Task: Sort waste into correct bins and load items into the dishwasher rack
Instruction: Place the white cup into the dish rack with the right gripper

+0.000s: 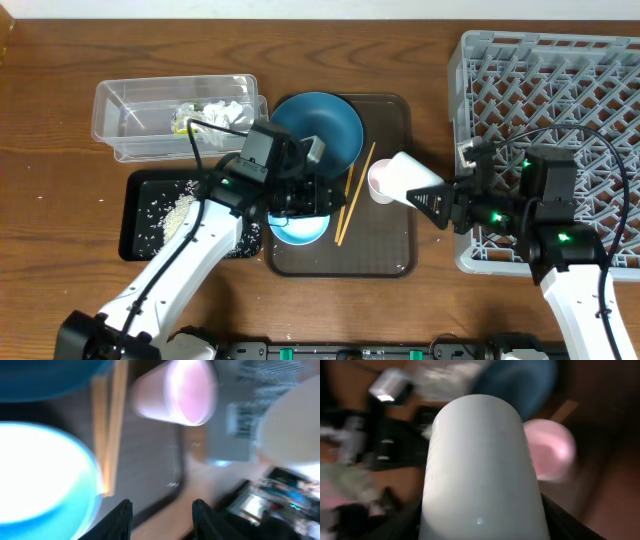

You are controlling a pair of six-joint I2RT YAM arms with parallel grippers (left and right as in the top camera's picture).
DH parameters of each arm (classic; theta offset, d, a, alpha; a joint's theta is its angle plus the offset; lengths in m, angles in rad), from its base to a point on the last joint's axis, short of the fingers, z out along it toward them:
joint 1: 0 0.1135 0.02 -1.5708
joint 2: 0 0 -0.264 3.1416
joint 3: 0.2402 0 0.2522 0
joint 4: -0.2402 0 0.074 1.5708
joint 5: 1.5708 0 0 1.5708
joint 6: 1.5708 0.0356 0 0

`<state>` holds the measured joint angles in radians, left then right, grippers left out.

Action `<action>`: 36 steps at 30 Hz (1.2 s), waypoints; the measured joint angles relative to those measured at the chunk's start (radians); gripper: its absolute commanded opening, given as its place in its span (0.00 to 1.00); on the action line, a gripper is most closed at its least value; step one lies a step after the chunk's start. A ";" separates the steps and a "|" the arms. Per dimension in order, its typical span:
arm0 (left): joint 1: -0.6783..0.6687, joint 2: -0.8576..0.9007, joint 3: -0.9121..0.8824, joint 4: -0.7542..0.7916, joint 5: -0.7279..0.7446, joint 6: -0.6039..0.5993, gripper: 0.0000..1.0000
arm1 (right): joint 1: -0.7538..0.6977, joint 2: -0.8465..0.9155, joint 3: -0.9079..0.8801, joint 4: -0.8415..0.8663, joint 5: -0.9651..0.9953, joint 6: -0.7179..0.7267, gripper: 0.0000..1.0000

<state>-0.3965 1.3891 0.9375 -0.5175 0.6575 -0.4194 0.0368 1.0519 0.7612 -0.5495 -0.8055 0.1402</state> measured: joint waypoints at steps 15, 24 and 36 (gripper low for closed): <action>0.247 -0.352 0.000 -0.257 -0.426 0.097 0.41 | -0.256 0.058 0.438 -0.405 0.692 0.002 0.01; 0.272 -0.355 0.000 -0.269 -0.451 0.104 0.42 | -0.554 0.327 0.704 -0.553 0.835 0.050 0.01; 0.272 -0.355 0.000 -0.282 -0.455 0.106 0.43 | -0.784 0.629 0.797 -0.623 0.875 0.128 0.06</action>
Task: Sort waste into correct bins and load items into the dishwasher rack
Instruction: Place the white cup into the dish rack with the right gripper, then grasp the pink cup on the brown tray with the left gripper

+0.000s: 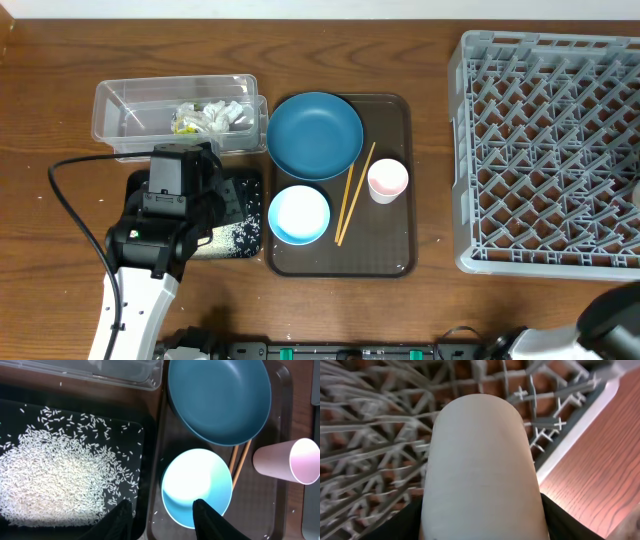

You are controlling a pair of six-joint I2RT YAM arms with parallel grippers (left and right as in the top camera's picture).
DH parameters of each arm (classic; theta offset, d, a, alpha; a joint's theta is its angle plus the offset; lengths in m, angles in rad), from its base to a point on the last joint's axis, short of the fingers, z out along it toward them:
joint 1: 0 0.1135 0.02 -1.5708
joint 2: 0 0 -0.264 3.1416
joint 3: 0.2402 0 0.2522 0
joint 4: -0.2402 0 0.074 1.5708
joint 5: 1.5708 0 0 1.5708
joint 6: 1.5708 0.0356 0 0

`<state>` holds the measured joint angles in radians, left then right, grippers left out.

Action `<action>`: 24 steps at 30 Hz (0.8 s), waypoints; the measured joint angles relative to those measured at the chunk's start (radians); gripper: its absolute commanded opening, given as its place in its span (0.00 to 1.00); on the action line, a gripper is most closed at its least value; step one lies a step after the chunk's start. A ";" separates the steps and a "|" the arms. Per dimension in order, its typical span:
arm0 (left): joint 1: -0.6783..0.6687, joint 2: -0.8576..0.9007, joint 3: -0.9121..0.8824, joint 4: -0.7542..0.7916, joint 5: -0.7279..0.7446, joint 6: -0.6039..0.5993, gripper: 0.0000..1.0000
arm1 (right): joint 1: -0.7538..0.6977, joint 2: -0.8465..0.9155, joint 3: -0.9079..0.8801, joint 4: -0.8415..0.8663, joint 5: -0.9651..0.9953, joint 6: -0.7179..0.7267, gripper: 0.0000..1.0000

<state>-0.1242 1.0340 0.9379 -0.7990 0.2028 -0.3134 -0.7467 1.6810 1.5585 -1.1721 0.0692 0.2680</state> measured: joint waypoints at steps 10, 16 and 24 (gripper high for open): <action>0.000 0.000 0.000 -0.002 0.000 0.000 0.45 | -0.052 0.113 0.000 0.009 -0.005 0.043 0.80; 0.000 0.000 0.000 -0.002 0.000 0.005 0.57 | -0.052 0.112 0.000 0.010 -0.071 0.044 0.83; 0.000 0.000 0.000 0.082 0.051 0.005 0.57 | -0.031 0.071 0.000 -0.018 -0.169 0.033 0.82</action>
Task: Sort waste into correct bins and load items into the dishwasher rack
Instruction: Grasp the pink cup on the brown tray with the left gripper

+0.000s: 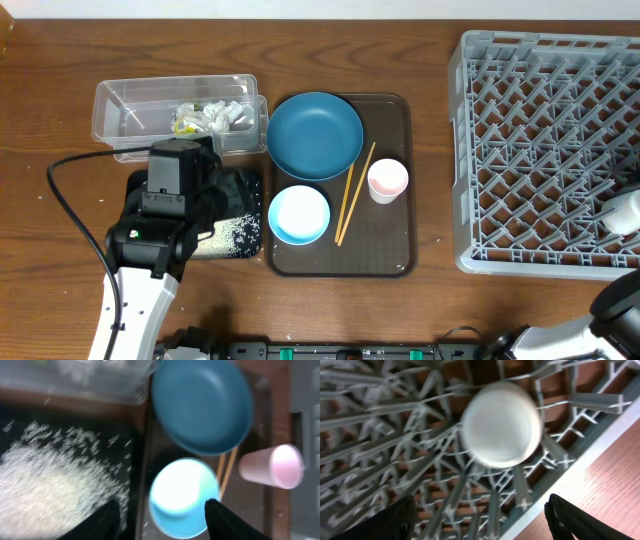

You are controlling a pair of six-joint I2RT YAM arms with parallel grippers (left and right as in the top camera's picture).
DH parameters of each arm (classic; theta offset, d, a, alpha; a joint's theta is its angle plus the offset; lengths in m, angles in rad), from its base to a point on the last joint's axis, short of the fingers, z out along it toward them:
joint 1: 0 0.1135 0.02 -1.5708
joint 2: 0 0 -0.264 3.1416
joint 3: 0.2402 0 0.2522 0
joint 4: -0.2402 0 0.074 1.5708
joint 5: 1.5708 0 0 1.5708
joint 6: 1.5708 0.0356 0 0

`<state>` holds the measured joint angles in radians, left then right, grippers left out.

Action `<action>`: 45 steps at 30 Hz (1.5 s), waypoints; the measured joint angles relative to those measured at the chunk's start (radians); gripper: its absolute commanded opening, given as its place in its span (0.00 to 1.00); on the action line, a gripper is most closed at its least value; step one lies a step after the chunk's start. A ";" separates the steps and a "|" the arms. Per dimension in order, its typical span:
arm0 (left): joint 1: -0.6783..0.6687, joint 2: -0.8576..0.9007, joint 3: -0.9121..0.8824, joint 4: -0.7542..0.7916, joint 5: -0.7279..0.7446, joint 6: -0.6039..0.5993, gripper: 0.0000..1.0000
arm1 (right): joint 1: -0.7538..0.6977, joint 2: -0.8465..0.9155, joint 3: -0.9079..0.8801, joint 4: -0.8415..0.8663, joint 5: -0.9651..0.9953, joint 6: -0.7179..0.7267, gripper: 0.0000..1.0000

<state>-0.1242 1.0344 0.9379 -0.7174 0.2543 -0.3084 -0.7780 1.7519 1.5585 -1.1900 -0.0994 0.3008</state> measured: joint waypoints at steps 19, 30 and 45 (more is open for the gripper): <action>-0.332 0.466 0.197 0.200 0.088 0.023 0.58 | 0.590 -0.302 -0.023 -0.174 -0.035 -0.126 0.79; -0.452 0.672 0.232 0.319 0.088 0.026 0.57 | 0.691 -0.302 -0.229 -0.128 0.058 -0.121 0.79; -0.522 0.772 0.232 0.384 0.077 0.020 0.06 | 0.692 -0.302 -0.256 -0.118 0.074 -0.121 0.80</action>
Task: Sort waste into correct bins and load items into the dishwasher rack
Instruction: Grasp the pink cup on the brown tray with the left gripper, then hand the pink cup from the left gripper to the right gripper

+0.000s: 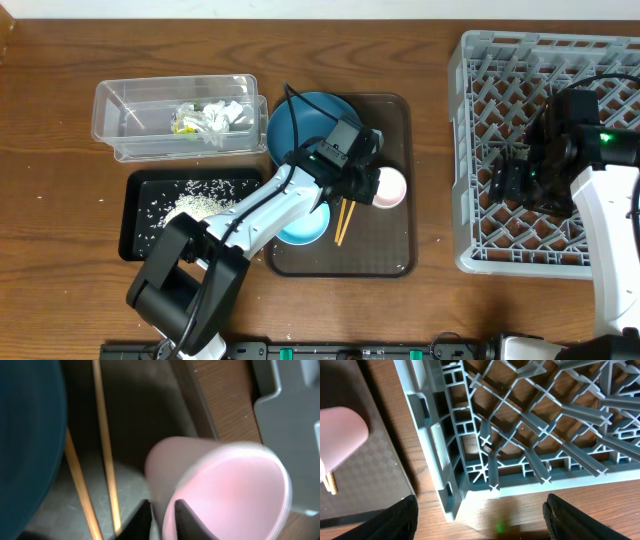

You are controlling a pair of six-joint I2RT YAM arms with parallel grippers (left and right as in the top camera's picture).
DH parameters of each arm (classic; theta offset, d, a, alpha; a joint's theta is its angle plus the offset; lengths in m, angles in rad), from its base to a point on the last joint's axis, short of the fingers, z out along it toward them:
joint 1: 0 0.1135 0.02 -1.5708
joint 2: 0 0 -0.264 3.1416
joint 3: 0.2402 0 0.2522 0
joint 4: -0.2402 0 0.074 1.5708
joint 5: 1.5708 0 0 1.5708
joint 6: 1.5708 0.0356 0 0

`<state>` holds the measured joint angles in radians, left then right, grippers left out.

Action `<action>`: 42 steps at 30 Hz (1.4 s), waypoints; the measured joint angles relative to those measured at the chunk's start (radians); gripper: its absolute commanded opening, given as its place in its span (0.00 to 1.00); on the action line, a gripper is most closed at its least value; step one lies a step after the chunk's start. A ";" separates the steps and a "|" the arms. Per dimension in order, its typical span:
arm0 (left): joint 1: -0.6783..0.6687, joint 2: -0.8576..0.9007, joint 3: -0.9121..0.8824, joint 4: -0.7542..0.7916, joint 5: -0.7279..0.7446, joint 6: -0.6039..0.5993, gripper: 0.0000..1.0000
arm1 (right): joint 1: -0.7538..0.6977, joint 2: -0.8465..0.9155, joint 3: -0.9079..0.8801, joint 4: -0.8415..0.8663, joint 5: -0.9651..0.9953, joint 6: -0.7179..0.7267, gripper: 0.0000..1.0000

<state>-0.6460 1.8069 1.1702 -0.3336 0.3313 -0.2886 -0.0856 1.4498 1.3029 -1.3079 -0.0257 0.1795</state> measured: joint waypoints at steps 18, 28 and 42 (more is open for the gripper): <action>0.361 -0.269 0.005 -0.028 0.404 -0.167 0.06 | 0.001 0.000 -0.006 0.289 -0.434 -0.201 0.99; 0.468 -0.262 0.005 0.103 0.830 -0.240 0.06 | 0.127 0.000 -0.090 0.470 -1.037 -0.425 0.98; 0.382 -0.262 0.005 0.167 0.949 -0.341 0.06 | 0.205 0.000 -0.093 0.684 -1.183 -0.435 0.85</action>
<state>-0.2642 1.5448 1.1751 -0.1669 1.2800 -0.6292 0.1196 1.4498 1.2102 -0.6239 -1.2091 -0.2558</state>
